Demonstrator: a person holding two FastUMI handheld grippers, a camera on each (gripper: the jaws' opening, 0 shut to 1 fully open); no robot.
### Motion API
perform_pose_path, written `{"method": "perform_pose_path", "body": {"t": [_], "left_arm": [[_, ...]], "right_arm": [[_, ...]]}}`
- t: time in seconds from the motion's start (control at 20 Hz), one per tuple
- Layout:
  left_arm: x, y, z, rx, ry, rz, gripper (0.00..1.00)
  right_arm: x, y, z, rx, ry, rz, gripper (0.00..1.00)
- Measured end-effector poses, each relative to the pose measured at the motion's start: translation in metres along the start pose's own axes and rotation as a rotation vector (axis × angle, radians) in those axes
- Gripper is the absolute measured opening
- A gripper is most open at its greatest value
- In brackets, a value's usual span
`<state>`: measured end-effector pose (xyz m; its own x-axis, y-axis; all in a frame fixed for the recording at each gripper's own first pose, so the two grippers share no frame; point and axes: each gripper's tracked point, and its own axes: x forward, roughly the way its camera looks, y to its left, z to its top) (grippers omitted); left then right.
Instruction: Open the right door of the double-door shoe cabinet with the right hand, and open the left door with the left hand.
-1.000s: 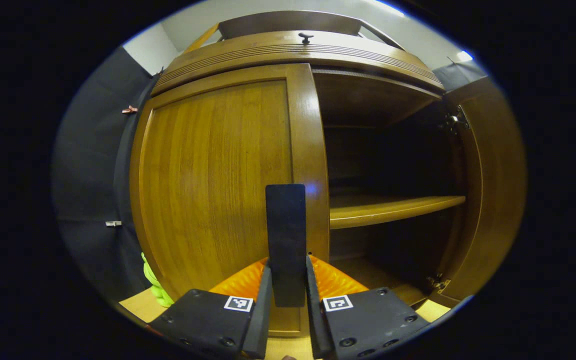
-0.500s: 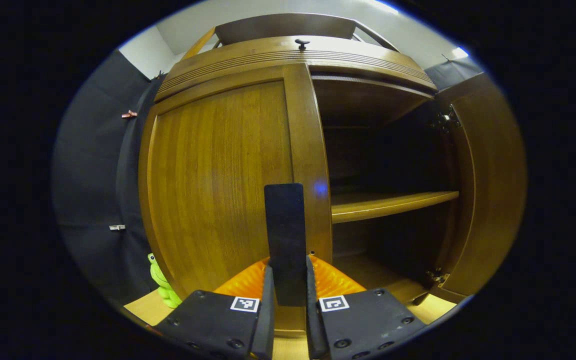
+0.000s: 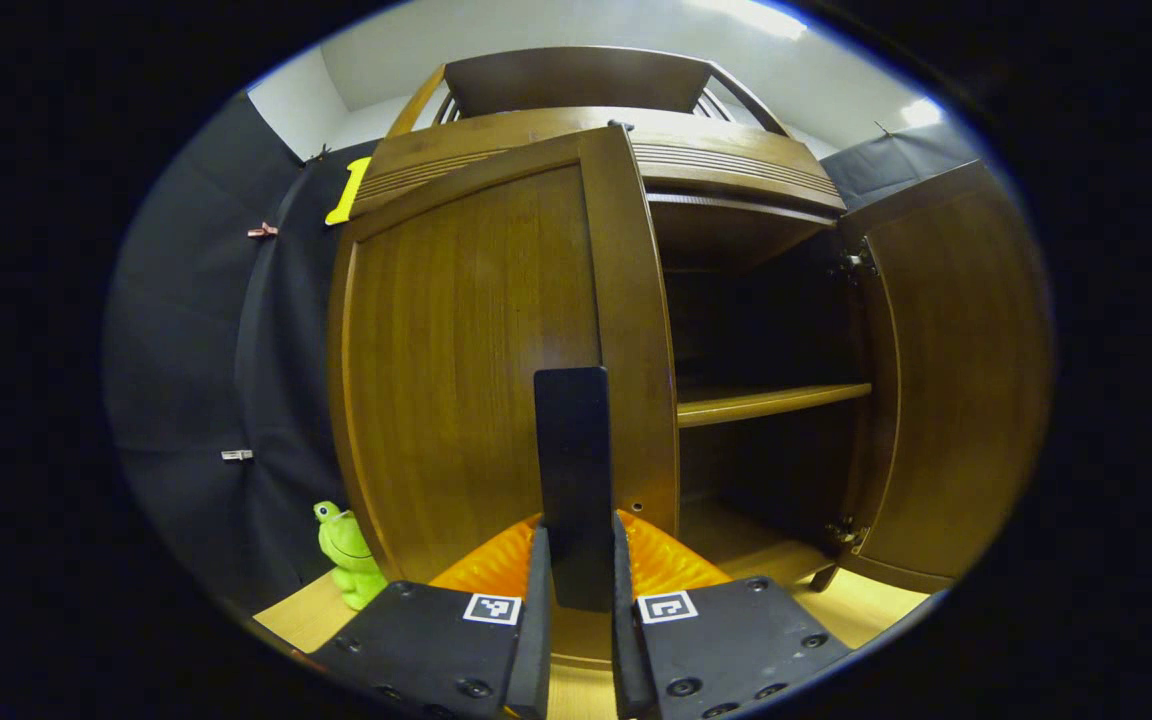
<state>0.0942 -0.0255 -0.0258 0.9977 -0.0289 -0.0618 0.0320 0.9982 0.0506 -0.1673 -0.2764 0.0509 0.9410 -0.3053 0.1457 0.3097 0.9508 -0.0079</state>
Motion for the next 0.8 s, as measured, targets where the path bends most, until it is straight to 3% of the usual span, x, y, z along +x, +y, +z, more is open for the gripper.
{"method": "perform_pose_path", "body": {"t": [0.65, 0.8], "left_arm": [[-0.08, 0.055, -0.005, -0.016, -0.03, 0.051, 0.28], [-0.094, 0.069, -0.006, -0.012, -0.033, 0.073, 0.23]], "right_arm": [[-0.003, 0.035, -0.006, -0.017, 0.012, 0.074, 0.97], [-0.003, 0.047, -0.011, -0.026, 0.023, 0.095, 0.97]]}}
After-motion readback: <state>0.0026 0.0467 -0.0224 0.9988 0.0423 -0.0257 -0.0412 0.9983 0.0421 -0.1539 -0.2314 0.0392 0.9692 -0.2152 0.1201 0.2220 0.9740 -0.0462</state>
